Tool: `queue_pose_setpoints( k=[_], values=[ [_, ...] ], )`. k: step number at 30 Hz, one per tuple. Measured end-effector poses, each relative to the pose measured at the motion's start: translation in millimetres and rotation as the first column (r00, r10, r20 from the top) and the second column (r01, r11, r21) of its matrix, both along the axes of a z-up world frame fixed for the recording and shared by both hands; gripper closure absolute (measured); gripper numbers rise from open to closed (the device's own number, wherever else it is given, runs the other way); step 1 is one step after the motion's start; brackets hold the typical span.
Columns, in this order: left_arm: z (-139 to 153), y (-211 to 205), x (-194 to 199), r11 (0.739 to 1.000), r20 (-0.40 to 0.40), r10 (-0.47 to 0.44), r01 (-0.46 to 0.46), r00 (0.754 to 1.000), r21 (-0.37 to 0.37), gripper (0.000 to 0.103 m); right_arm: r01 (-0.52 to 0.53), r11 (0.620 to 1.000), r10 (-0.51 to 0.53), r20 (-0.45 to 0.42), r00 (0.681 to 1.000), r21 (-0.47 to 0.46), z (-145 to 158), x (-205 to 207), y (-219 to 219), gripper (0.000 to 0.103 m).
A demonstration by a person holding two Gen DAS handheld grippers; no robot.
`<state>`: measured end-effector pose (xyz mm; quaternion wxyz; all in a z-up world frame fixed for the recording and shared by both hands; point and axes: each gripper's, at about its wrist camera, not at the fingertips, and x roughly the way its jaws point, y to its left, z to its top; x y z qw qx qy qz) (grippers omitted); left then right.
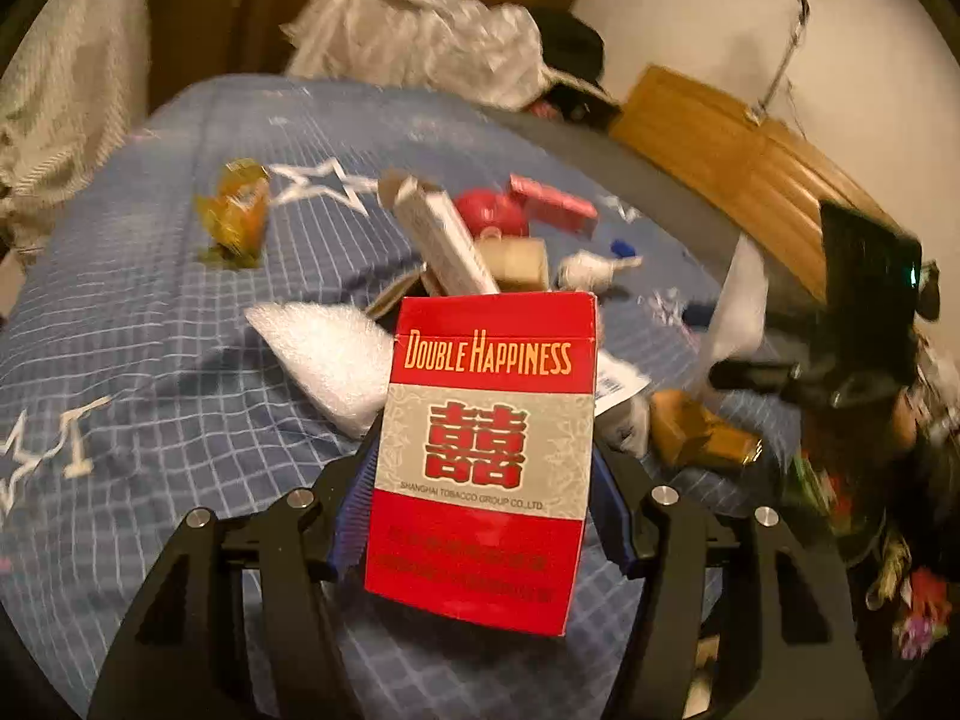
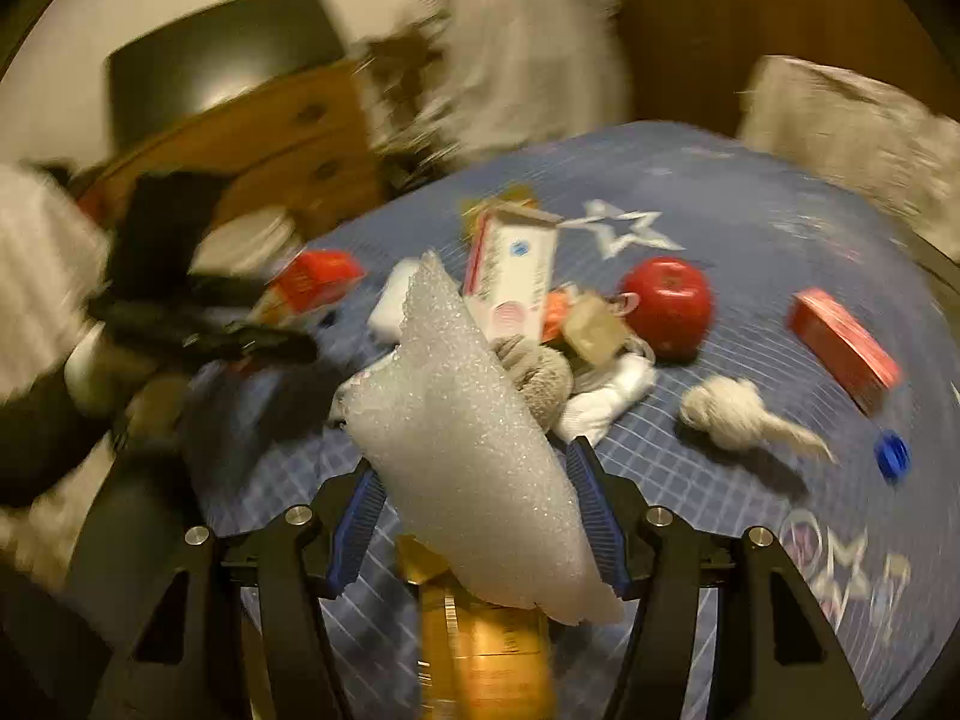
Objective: Collect trash
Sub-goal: 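Carry the pack and foam sheet with both tools over the white bucket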
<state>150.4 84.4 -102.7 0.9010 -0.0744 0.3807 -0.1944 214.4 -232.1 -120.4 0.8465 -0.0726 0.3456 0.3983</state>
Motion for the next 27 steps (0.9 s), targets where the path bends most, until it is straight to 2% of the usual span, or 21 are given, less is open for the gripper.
queue_pose_setpoints(
  k=[2,3,5,7,10,14,18,22,27],
  values=[
    [8.8,-8.0,-10.9,0.998,0.025,0.059,-0.059,0.998,0.015,0.045,0.1,0.995,-0.1,0.031,0.994,0.017,-0.1,-12.6,1.7,0.042],
    [11.7,-10.4,-14.0,0.996,0.033,0.087,-0.088,0.996,0.029,0.045,0.176,0.984,-0.177,0.038,0.983,0.034,1.4,-20.4,-0.8,0.042],
    [21.9,-17.7,-24.9,0.988,0.062,0.15,-0.153,0.987,0.038,0.045,0.255,0.966,-0.258,0.068,0.964,0.047,2.6,-32.2,-0.9,0.042],
    [29.3,-24.7,-35.4,0.973,0.096,0.209,-0.217,0.973,0.08,0.045,0.344,0.936,-0.35,0.108,0.93,0.075,11.5,-45.9,-4.9,0.042],
    [40.9,-34.8,-53.8,0.951,0.161,0.278,-0.295,0.947,0.089,0.045,0.434,0.893,-0.449,0.187,0.874,0.12,26.2,-68.3,-11.1,0.042],
    [56.6,-53.2,-75.8,0.923,0.264,0.336,-0.372,0.904,0.099,0.045,0.498,0.85,-0.526,0.278,0.803,0.17,41.8,-101.1,-14.2,0.042],
    [70.5,-64.6,-88.2,0.902,0.332,0.371,-0.421,0.867,0.091,0.045,0.526,0.828,-0.56,0.331,0.759,0.193,48.6,-134.1,-19.3,0.041],
    [79.6,-73.8,-96.2,0.892,0.38,0.377,-0.442,0.844,0.098,0.045,0.537,0.819,-0.573,0.353,0.74,0.203,55.0,-152.3,-23.5,0.041],
    [85.4,-78.9,-97.3,0.89,0.393,0.376,-0.445,0.839,0.098,0.045,0.537,0.818,-0.573,0.355,0.739,0.205,61.3,-155.9,-28.3,0.041]
  ],
)
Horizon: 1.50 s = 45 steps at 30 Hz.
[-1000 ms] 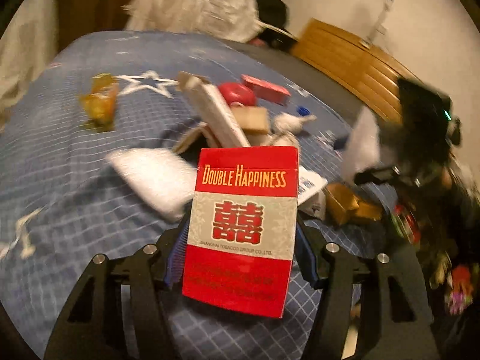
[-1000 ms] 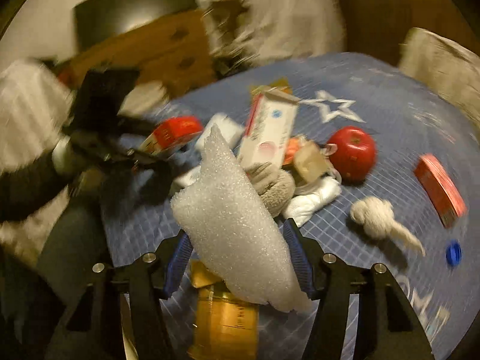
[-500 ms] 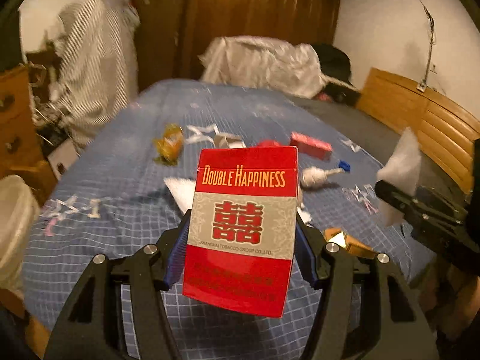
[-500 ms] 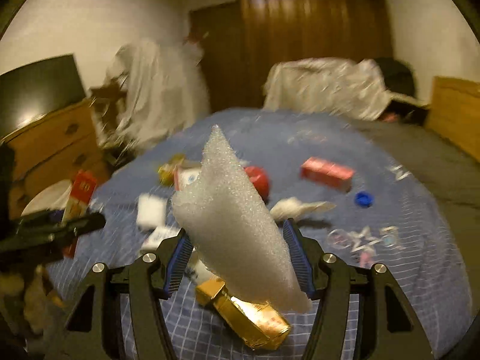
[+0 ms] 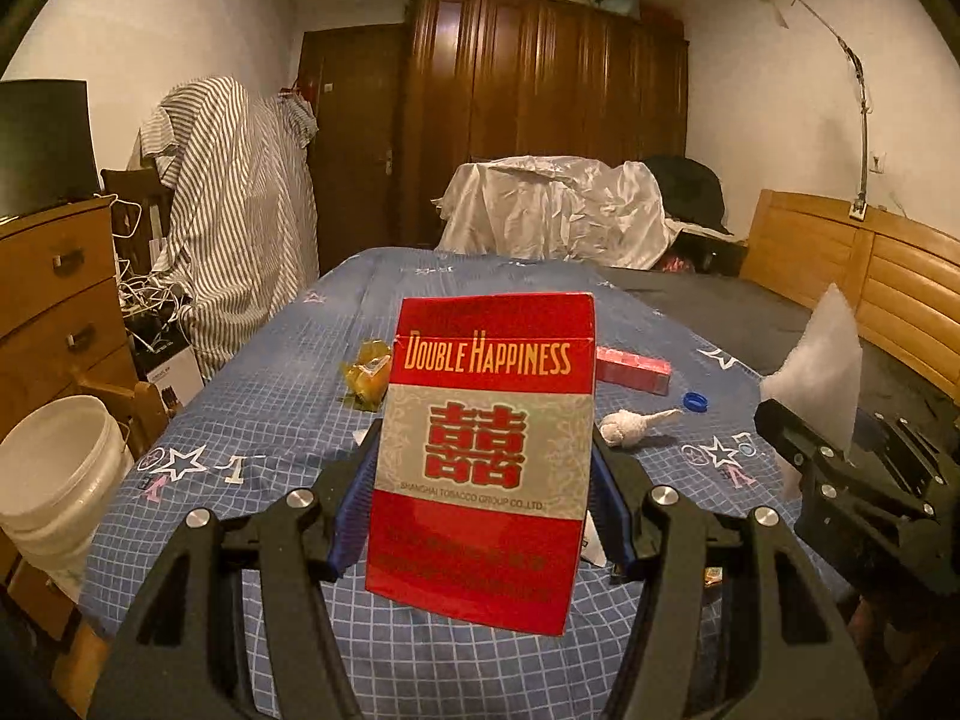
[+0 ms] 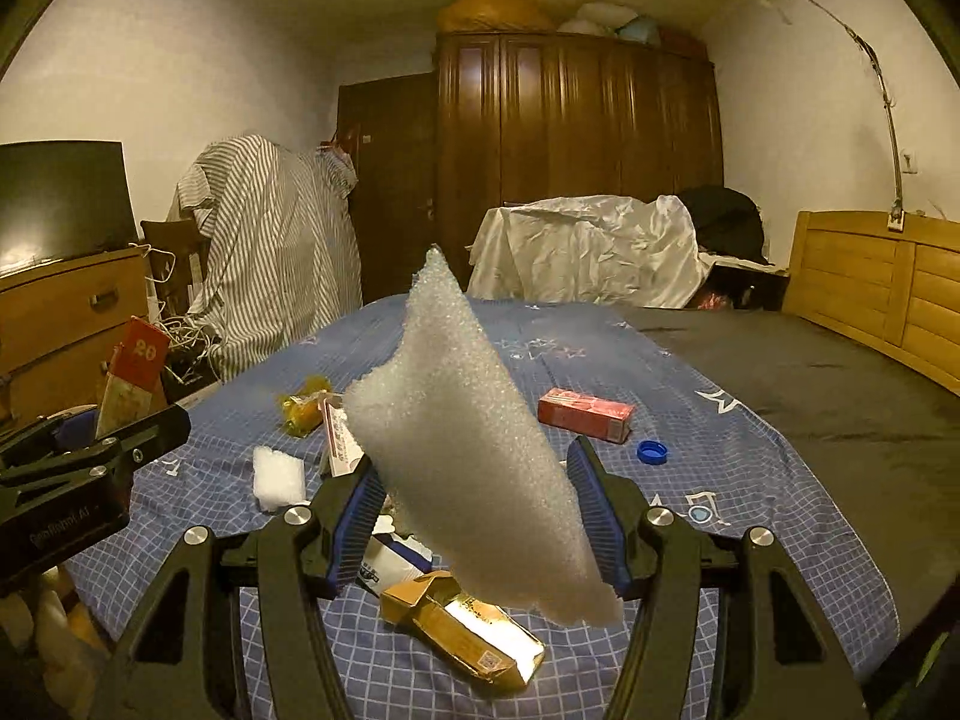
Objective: Collect trash
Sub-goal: 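Carry the pack and foam sheet with both tools over the white bucket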
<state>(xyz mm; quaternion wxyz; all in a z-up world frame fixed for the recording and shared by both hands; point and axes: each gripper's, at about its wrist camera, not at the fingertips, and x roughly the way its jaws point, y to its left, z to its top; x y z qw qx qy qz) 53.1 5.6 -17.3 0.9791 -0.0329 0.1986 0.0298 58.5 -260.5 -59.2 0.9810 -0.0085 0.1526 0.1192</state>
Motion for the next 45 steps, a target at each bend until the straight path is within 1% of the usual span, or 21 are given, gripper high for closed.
queue_pose_setpoints(
  k=[5,9,11,14,16,20,23,24,27,30,32,34,35,37,38,40,41,45],
  values=[
    [-0.7,4.9,-0.5,1.0,0.001,0.003,-0.003,1.0,0.003,0.045,-0.023,1.0,0.023,0.0,1.0,-0.004,8.9,-3.2,2.6,0.041],
    [3.5,20.5,-0.8,0.999,0.008,0.037,-0.037,0.999,0.004,0.045,-0.067,0.998,0.067,-0.003,0.998,-0.006,23.4,5.5,19.9,0.041],
    [8.4,35.8,-1.5,0.998,0.014,0.066,-0.067,0.998,0.003,0.045,-0.093,0.996,0.093,-0.002,0.996,-0.004,32.4,12.3,31.7,0.041],
    [16.1,61.2,-2.9,0.993,0.021,0.122,-0.122,0.992,0.002,0.045,-0.153,0.988,0.153,-0.005,0.988,0.0,48.2,22.4,57.7,0.041],
    [20.5,78.2,-3.8,0.988,0.02,0.156,-0.156,0.988,0.0,0.045,-0.195,0.981,0.195,-0.002,0.981,-0.003,59.4,30.4,82.9,0.041],
    [31.0,118.7,-7.7,0.972,0.019,0.234,-0.234,0.972,0.004,0.045,-0.281,0.96,0.281,-0.001,0.96,-0.005,81.8,40.4,134.8,0.041],
    [40.4,153.4,-12.3,0.955,0.016,0.297,-0.297,0.955,0.0,0.045,-0.352,0.936,0.352,-0.007,0.936,-0.008,98.6,47.9,180.6,0.041],
    [43.7,165.2,-14.1,0.949,0.015,0.316,-0.316,0.948,-0.001,0.045,-0.389,0.921,0.389,-0.018,0.921,-0.005,103.9,50.9,201.3,0.041],
    [51.4,200.0,-18.3,0.929,0.004,0.371,-0.371,0.929,0.0,0.045,-0.452,0.892,0.451,-0.03,0.892,-0.017,118.2,54.2,252.9,0.041],
    [55.4,234.3,-25.0,0.905,-0.017,0.424,-0.425,0.905,-0.003,0.045,-0.527,0.849,0.526,-0.06,0.849,-0.02,129.0,56.2,311.4,0.041],
    [56.7,259.7,-30.7,0.889,-0.039,0.457,-0.458,0.888,-0.005,0.045,-0.562,0.827,0.559,-0.08,0.825,-0.024,136.0,57.4,346.2,0.041],
    [57.0,282.4,-34.7,0.879,-0.062,0.476,-0.477,0.877,-0.013,0.045,-0.608,0.793,0.602,-0.117,0.79,-0.024,141.3,59.2,389.9,0.041],
    [56.4,291.5,-37.3,0.872,-0.07,0.487,-0.489,0.87,-0.012,0.045,-0.621,0.783,0.613,-0.127,0.779,-0.028,142.5,59.1,405.6,0.041],
    [54.1,314.0,-42.0,0.86,-0.101,0.506,-0.51,0.857,-0.018,0.045,-0.662,0.749,0.649,-0.173,0.741,-0.028,144.1,60.0,448.5,0.041],
    [52.9,326.0,-43.5,0.854,-0.115,0.513,-0.519,0.851,-0.027,0.045,-0.673,0.739,0.657,-0.186,0.73,-0.031,144.3,60.4,464.6,0.041],
    [52.0,349.8,-45.1,0.845,-0.141,0.524,-0.534,0.84,-0.036,0.045,-0.709,0.705,0.683,-0.237,0.691,-0.035,145.7,63.6,510.8,0.041],
    [50.6,359.5,-46.3,0.839,-0.154,0.531,-0.542,0.833,-0.037,0.045,-0.72,0.694,0.69,-0.257,0.676,-0.031,144.2,61.8,522.7,0.041],
    [43.5,393.7,-43.0,0.831,-0.222,0.532,-0.554,0.817,-0.046,0.045,-0.774,0.634,0.707,-0.402,0.582,-0.005,131.7,71.0,602.9,0.041]
  ],
)
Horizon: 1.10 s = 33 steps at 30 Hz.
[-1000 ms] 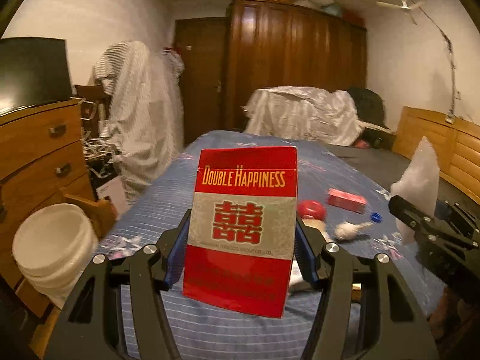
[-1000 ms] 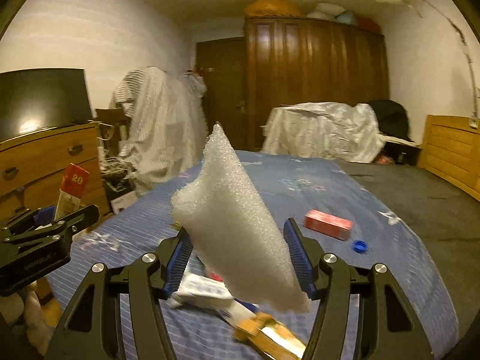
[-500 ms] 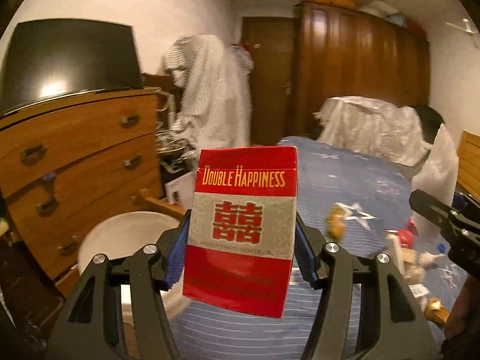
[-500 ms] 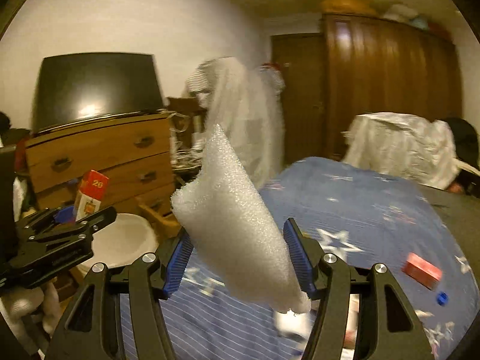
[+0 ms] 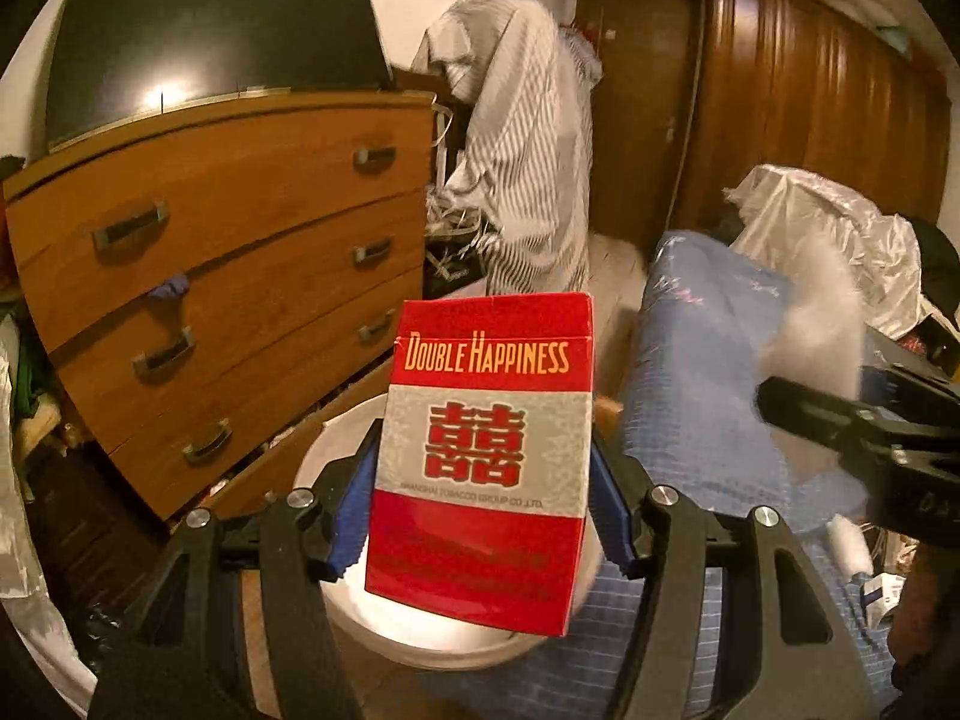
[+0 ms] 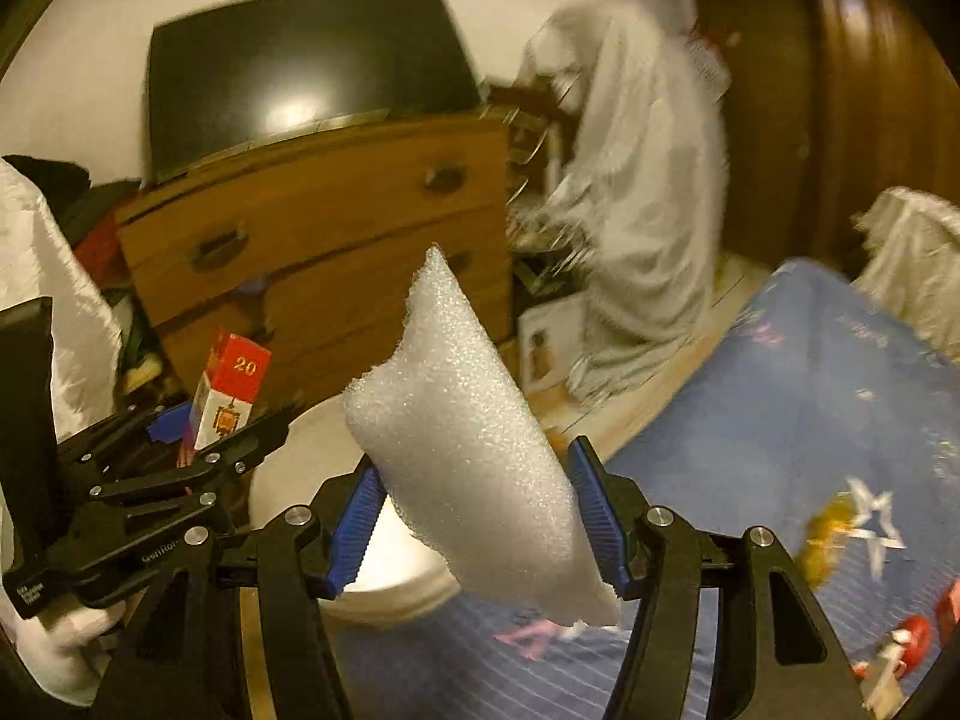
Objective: Collect trash
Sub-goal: 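Carry the pack and foam sheet with both tools over the white bucket, then open both tools to drop the pack and foam into the bucket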
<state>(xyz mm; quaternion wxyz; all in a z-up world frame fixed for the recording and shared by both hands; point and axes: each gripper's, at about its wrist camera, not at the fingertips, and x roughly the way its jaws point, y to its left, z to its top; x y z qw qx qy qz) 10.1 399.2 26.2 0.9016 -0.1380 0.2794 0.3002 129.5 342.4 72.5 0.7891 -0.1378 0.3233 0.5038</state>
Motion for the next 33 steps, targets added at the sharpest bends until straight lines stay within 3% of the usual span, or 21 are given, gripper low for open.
queue_pose_setpoints(
  k=[4,11,22,33],
  values=[
    [-12.2,34.6,5.6,0.998,-0.06,-0.015,0.01,0.998,-0.069,0.045,-0.048,0.992,0.039,-0.072,0.997,-0.117,-26.6,16.9,53.2,0.041],
    [-43.1,67.0,19.1,0.99,-0.149,-0.03,0.008,0.988,-0.143,0.045,-0.096,0.961,0.044,-0.198,0.979,-0.261,-72.8,38.2,103.4,0.041],
    [-71.5,103.7,9.4,0.973,-0.149,0.012,-0.046,0.989,-0.225,0.045,-0.11,0.957,0.011,-0.348,0.937,-0.267,-103.3,62.9,114.1,0.041],
    [-73.2,108.3,15.6,0.975,-0.139,-0.003,-0.029,0.99,-0.223,0.045,-0.115,0.955,0.011,-0.356,0.934,-0.274,-109.4,65.0,117.9,0.041]
  ],
)
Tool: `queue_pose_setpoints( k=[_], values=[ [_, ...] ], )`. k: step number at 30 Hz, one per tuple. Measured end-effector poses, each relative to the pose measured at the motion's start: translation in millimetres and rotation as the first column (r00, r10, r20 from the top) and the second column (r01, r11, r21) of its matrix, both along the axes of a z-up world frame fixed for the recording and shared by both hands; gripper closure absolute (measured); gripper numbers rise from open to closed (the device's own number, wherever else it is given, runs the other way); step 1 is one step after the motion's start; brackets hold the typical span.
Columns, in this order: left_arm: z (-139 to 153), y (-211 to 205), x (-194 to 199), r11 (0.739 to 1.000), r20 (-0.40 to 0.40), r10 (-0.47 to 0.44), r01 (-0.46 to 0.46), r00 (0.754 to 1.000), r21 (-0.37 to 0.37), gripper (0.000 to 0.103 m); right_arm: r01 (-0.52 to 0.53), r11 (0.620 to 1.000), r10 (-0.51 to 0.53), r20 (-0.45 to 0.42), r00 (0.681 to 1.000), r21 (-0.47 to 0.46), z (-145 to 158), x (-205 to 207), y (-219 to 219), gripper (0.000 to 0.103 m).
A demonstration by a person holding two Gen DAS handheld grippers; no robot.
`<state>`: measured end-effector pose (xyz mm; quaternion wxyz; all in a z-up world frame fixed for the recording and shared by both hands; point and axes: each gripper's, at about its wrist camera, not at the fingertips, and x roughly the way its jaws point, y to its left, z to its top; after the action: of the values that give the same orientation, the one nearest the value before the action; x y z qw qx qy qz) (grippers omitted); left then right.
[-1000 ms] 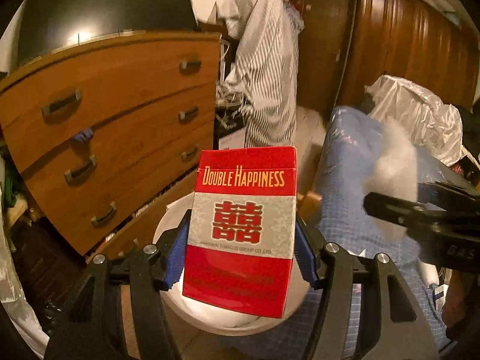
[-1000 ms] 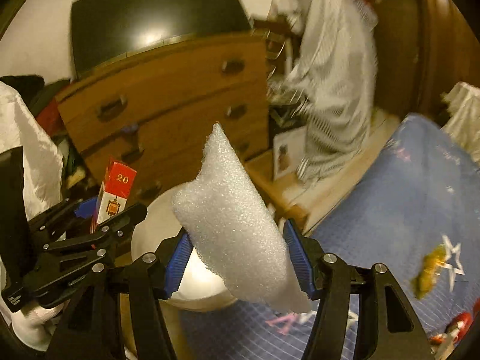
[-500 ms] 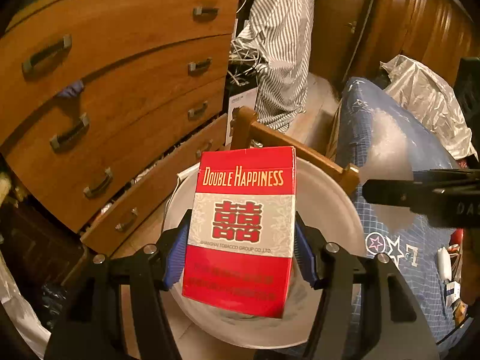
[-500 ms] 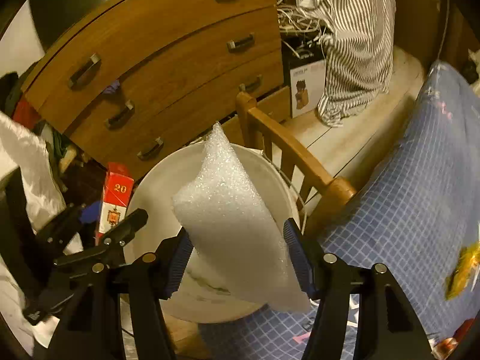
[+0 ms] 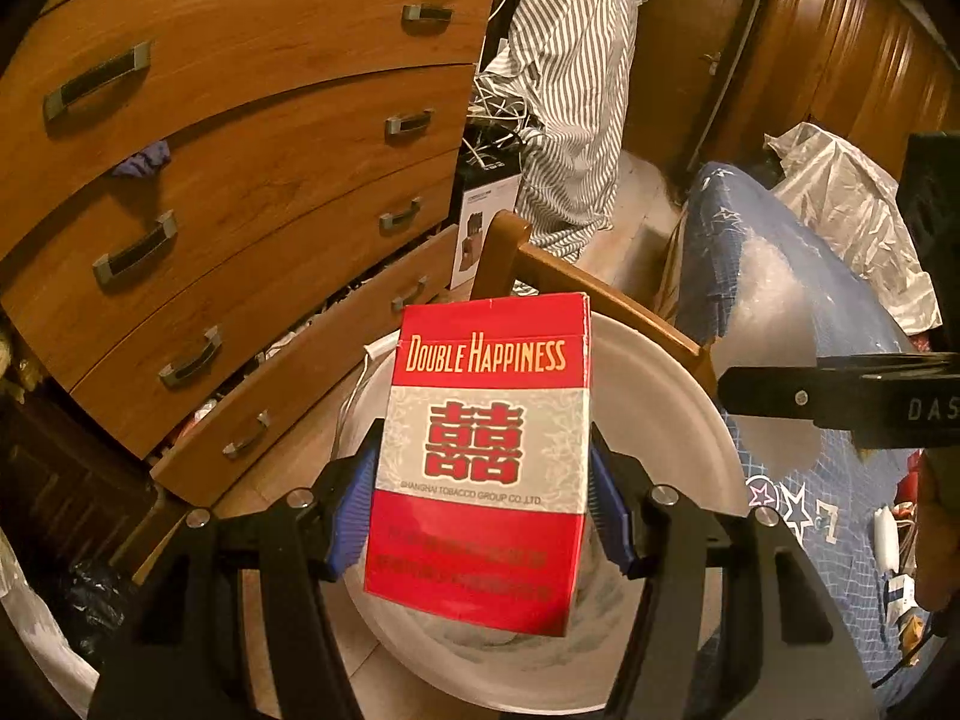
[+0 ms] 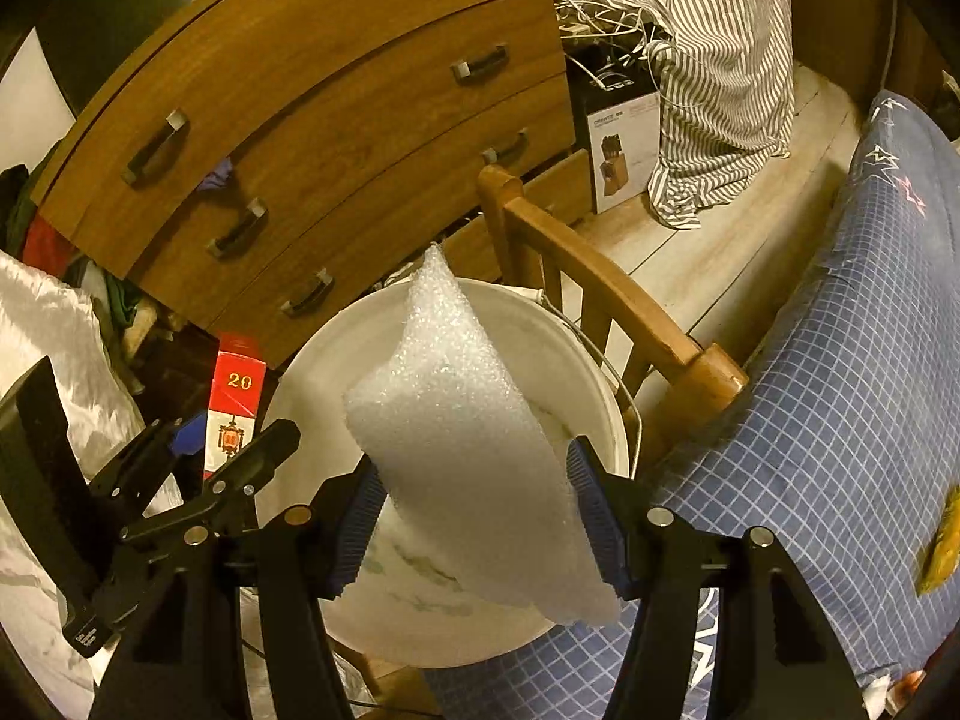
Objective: Collect trash
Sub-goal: 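Open both tools to drop the pack and foam into the bucket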
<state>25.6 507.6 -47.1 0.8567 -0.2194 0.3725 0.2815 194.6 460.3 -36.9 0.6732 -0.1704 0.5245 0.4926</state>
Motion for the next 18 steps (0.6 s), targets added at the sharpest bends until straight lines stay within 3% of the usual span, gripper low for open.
queue_pose_setpoints(
  k=[6,9,18],
  values=[
    [-0.9,1.8,0.8,1.0,-0.01,0.002,-0.002,1.0,0.009,0.044,-0.004,1.0,0.005,0.018,1.0,-0.002,0.5,2.4,6.1,0.04],
    [-0.3,3.0,-0.3,1.0,-0.013,0.015,-0.014,1.0,0.022,0.032,0.019,1.0,-0.019,0.029,0.999,0.015,5.3,9.0,5.8,0.022],
    [4.1,5.4,-0.3,0.999,-0.006,0.014,-0.014,1.0,0.03,0.03,0.054,0.996,-0.053,-0.006,0.999,0.076,19.2,27.3,-15.4,0.022]
  ],
)
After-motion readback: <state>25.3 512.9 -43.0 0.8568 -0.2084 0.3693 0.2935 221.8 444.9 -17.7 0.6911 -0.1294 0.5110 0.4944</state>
